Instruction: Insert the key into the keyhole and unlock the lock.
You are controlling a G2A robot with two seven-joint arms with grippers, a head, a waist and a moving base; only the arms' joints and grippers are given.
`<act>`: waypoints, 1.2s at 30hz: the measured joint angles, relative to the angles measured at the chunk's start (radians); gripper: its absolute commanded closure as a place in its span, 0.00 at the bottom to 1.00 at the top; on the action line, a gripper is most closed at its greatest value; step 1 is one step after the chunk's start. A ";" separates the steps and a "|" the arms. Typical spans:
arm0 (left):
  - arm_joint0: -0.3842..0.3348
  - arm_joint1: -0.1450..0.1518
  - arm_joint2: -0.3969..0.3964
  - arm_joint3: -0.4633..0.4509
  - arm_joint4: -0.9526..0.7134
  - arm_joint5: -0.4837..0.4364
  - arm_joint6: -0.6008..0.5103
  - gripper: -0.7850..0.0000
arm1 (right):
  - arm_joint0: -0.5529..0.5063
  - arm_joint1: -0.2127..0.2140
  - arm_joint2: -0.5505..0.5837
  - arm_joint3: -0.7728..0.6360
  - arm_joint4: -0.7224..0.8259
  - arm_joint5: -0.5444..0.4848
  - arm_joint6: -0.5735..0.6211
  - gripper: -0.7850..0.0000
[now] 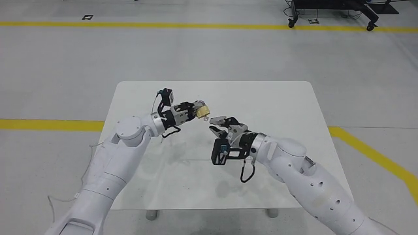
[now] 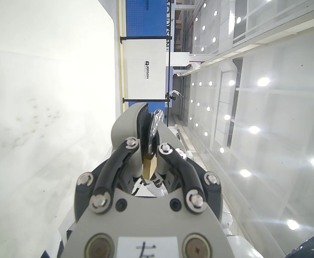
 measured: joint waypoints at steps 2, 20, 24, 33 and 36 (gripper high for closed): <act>0.000 -0.001 0.002 0.000 0.002 0.003 0.003 1.00 | 0.007 -0.006 -0.019 -0.007 -0.013 0.003 0.032 0.68; 0.001 -0.004 0.002 0.003 0.000 0.016 -0.007 1.00 | 0.051 -0.042 -0.059 0.028 0.015 0.037 0.121 1.00; -0.001 -0.004 0.000 0.005 0.000 0.014 -0.012 1.00 | 0.050 -0.045 -0.043 0.043 0.058 0.038 0.080 1.00; 0.003 -0.004 0.001 -0.007 0.024 -0.049 -0.027 1.00 | 0.019 -0.047 0.036 0.104 0.268 0.052 -0.075 1.00; 0.010 -0.002 -0.003 -0.015 0.036 -0.079 -0.027 1.00 | 0.009 -0.046 0.056 0.114 0.329 0.025 -0.120 1.00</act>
